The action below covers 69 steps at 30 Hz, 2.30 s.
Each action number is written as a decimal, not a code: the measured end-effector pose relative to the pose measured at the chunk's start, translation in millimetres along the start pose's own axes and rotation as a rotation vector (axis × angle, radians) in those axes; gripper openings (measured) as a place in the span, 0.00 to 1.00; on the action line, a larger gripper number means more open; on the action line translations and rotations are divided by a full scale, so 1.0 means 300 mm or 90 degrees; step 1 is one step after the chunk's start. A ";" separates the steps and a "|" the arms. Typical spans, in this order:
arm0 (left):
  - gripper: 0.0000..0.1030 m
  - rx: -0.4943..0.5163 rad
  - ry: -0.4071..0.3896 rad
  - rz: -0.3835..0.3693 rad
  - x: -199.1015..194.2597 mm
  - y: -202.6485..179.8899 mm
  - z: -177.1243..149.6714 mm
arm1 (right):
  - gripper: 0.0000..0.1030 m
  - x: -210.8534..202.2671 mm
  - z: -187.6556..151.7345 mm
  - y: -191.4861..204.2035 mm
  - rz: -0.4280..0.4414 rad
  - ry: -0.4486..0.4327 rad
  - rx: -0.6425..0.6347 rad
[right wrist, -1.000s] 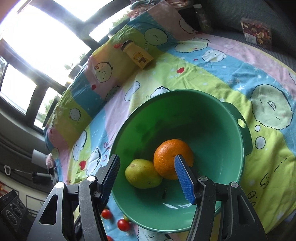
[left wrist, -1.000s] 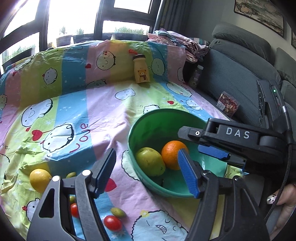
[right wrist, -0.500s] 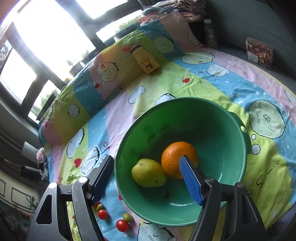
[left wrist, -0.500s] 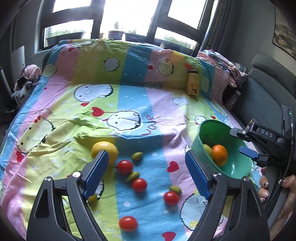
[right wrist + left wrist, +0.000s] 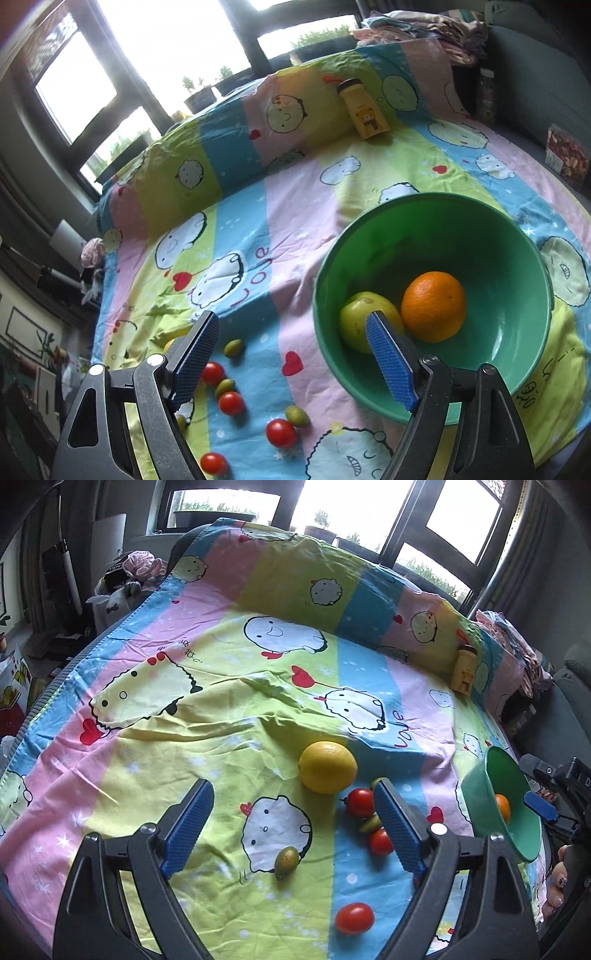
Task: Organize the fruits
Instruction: 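Move the right gripper to the yellow lemon and close on it, then lift the lemon with the right gripper and carry it over the basin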
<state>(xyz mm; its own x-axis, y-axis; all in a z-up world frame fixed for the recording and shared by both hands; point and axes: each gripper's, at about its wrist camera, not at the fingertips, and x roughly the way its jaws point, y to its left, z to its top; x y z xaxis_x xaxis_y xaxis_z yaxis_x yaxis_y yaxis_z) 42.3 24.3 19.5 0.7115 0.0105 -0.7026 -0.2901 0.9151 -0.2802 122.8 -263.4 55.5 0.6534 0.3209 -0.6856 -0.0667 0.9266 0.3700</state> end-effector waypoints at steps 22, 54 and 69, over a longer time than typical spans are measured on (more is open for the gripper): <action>0.84 -0.069 0.066 -0.037 0.130 0.040 0.006 | 0.79 0.224 -0.086 0.217 0.153 0.138 -0.056; 0.60 -0.027 0.092 -0.092 0.297 -0.016 0.027 | 0.59 0.570 -0.104 0.360 0.225 0.300 -0.078; 0.46 -0.001 0.070 -0.125 0.218 -0.063 0.021 | 0.59 0.480 -0.105 0.352 0.227 0.261 -0.082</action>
<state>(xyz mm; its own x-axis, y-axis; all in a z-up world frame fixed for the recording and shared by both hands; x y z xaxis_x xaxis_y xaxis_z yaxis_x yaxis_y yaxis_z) 98.4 10.2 -17.0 0.6801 -0.2120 -0.7018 -0.1539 0.8947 -0.4194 186.1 -113.2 -23.9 0.2277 0.6454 -0.7291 -0.3386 0.7545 0.5622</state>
